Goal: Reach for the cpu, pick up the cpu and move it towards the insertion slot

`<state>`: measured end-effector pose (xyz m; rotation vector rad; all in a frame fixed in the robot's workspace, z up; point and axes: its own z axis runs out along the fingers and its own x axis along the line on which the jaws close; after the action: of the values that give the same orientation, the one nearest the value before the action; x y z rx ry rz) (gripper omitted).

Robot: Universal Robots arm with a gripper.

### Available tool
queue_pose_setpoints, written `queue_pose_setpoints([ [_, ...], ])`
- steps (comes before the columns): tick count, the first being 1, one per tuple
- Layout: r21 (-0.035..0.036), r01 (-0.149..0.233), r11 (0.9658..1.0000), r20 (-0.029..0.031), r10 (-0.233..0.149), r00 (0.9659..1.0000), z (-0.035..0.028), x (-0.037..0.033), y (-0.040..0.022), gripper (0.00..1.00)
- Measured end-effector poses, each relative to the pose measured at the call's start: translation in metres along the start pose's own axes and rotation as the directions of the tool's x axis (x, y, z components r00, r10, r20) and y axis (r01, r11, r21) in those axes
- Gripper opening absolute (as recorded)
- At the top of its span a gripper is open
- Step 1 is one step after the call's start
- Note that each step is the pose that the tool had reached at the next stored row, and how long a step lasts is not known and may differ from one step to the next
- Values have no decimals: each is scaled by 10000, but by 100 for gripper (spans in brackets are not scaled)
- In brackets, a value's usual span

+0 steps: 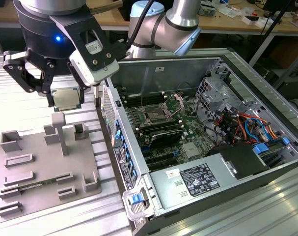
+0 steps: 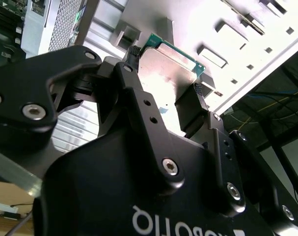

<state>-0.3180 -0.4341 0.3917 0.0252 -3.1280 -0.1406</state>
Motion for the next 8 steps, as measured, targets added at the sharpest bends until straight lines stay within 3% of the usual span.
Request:
queue_pose_setpoints([
  [8, 1, 1, 10000, 0, -1, 10000, -1, -41, -1, 55],
])
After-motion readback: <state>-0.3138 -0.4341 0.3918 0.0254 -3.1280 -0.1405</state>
